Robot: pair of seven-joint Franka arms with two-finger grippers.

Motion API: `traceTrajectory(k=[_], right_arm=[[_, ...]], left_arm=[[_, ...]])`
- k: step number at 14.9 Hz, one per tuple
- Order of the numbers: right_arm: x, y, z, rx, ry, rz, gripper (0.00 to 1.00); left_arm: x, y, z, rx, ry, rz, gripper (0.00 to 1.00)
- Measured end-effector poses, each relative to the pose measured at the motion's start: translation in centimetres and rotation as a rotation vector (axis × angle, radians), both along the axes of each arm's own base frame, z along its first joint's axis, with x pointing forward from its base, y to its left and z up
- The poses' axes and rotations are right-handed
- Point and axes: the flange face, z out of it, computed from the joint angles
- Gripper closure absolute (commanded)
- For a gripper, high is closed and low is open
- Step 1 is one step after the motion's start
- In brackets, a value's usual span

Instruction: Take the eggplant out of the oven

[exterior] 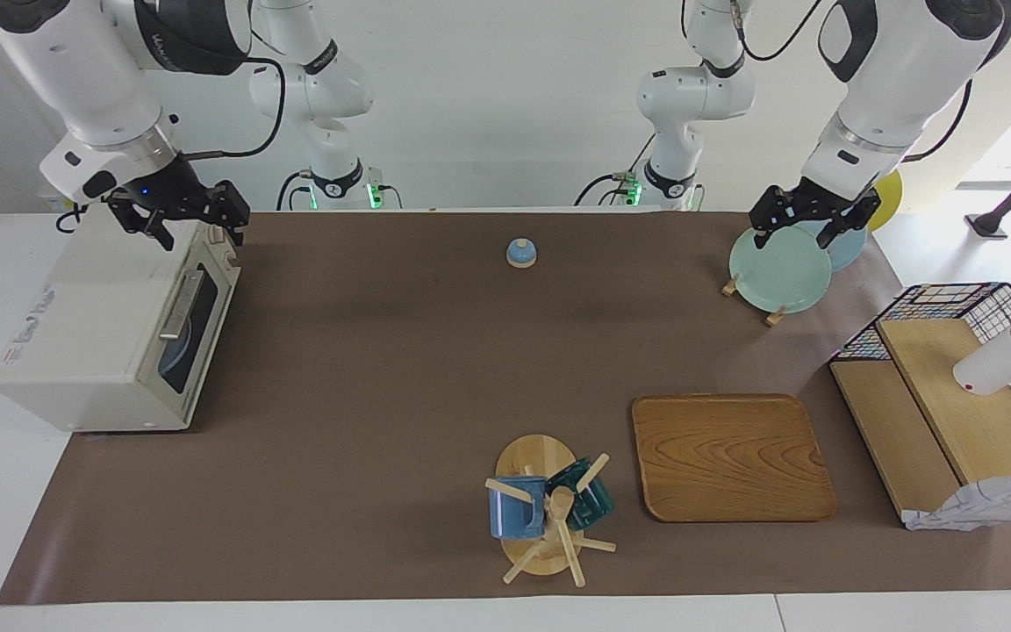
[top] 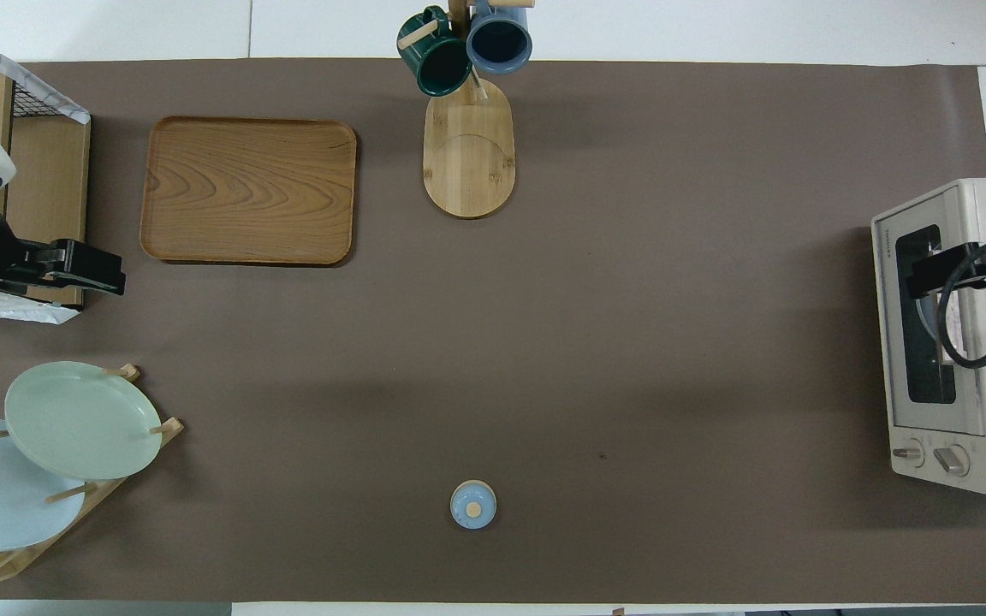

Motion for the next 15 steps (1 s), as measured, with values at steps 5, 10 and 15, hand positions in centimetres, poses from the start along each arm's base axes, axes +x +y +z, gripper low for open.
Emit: traceTrajectory(k=[5,10,15], right_arm=[[0.0,0.0,0.1,0.0,-0.002,0.001,0.11],[-0.6,-1.8,-1.6,0.028,0.0,0.102,1.0],[-1.5,-3.3,-7.7,-0.012,-0.037,0.106,1.0]], left_arm=[[0.0,0.0,0.0,0.0,0.0,0.0,0.0],[0.0,0.0,0.0,0.0,0.0,0.0,0.0],[0.0,0.0,0.0,0.0,0.0,0.0,0.0]])
